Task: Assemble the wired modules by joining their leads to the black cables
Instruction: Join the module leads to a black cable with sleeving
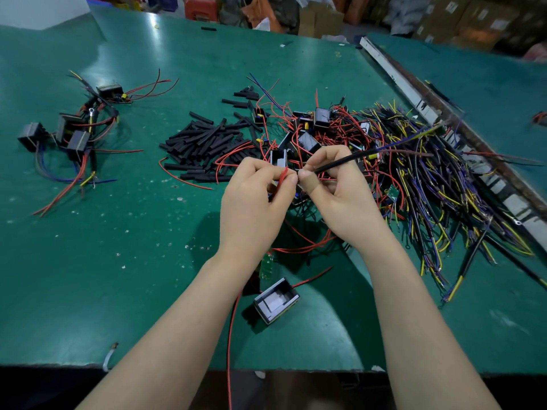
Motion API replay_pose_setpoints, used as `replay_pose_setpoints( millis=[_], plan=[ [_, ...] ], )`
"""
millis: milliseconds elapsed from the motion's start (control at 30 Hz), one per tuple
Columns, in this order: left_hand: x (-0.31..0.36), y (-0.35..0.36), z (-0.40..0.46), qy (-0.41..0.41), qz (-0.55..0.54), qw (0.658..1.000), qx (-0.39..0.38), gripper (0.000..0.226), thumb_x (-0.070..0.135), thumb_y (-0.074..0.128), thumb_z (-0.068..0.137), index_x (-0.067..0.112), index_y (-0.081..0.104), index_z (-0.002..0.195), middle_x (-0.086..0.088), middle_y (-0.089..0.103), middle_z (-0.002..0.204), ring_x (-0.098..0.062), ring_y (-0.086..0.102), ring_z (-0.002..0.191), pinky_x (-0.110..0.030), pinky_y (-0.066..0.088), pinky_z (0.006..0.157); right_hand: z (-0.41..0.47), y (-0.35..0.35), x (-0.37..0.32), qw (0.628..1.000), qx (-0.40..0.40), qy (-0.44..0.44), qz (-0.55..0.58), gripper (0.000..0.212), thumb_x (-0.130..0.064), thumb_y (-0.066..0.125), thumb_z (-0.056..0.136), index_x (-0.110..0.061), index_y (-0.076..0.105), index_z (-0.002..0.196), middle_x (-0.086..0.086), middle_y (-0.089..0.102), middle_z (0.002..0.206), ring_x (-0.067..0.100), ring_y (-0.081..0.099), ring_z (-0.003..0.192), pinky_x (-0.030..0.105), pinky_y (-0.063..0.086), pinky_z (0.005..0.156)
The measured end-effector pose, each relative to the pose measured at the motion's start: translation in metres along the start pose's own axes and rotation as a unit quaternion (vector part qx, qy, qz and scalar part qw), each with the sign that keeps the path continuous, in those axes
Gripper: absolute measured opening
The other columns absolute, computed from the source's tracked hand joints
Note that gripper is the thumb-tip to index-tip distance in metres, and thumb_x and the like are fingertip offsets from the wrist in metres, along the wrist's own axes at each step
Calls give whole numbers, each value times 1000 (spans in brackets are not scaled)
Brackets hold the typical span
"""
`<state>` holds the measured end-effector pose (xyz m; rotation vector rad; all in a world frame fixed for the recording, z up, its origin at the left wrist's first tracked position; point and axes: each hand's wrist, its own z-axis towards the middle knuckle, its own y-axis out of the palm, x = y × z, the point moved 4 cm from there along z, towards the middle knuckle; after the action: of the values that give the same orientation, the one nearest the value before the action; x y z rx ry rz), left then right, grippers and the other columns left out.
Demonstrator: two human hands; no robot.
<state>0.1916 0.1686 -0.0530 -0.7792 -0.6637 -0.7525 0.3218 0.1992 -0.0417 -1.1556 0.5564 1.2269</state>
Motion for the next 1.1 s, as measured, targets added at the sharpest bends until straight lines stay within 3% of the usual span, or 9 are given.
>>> replay_pose_setpoints(
  millis=[133, 267, 333, 500, 667, 833, 900, 1000, 1100],
  plan=[
    [0, -1, 2, -24, -19, 1000, -7, 13, 20, 63, 86, 10, 72, 88, 2, 57, 88, -6, 49, 78, -13, 37, 71, 1, 1, 2, 1000, -4, 6, 10, 22, -10, 58, 95, -28, 45, 94, 7, 57, 96, 16, 57, 87, 21, 46, 73],
    [-9, 1, 5, -81, -42, 994, -67, 9, 22, 64, 87, 27, 70, 86, 9, 61, 87, -7, 56, 80, -19, 41, 76, 1, -6, 1, 999, 36, 0, 23, 22, -11, 63, 91, -26, 49, 96, -6, 60, 90, -3, 58, 77, 11, 44, 67],
    [-13, 3, 4, -133, -89, 982, -98, 17, 26, 63, 89, 38, 66, 76, 4, 67, 82, -8, 59, 79, -25, 44, 76, 2, -11, 1, 997, 60, 4, 51, 21, -13, 67, 89, -26, 53, 95, -7, 64, 86, -3, 59, 68, 14, 46, 59],
    [-18, 3, 2, -173, -165, 967, -92, 14, 29, 64, 88, 33, 68, 75, -3, 67, 73, -6, 54, 67, -28, 47, 71, 3, -13, 7, 991, 75, 40, 99, 16, -18, 72, 85, -24, 58, 88, -8, 65, 75, 5, 53, 49, 20, 44, 48],
    [-22, 5, 2, -219, -239, 942, -90, 11, 24, 66, 88, 28, 69, 78, 15, 61, 66, -1, 53, 65, -11, 45, 66, 3, -13, 5, 988, 94, 29, 121, 17, -14, 73, 84, -23, 59, 87, -7, 67, 76, 4, 57, 56, 17, 45, 51],
    [-26, 7, 1, -232, -220, 942, -102, 11, 27, 67, 86, 24, 68, 75, 11, 62, 70, -2, 52, 65, -11, 42, 64, 1, -15, 5, 988, 120, 26, 95, 15, -20, 75, 83, -28, 62, 83, -5, 66, 76, 12, 57, 62, 28, 47, 64],
    [-27, 7, 0, -225, -194, 949, -109, 13, 30, 66, 87, 25, 68, 75, 18, 58, 60, 3, 48, 57, -10, 40, 57, 1, -15, 6, 986, 127, 34, 105, 14, -20, 75, 82, -27, 63, 81, -1, 66, 79, 13, 57, 66, 31, 46, 67],
    [-28, 7, -1, -223, -176, 952, -117, 14, 34, 65, 87, 26, 67, 75, 23, 54, 52, 5, 44, 50, -15, 35, 55, 2, -12, 7, 972, 129, 69, 182, 16, -12, 73, 84, -23, 61, 83, 2, 66, 81, 4, 55, 57, 15, 42, 54],
    [-27, 7, 0, -210, -187, 954, -99, 10, 34, 67, 86, 27, 66, 78, 20, 59, 62, 4, 49, 59, -19, 40, 63, 3, -12, 9, 956, 120, 97, 250, 14, -10, 68, 87, -20, 59, 85, -3, 65, 74, 3, 46, 46, 13, 35, 42]
  ],
)
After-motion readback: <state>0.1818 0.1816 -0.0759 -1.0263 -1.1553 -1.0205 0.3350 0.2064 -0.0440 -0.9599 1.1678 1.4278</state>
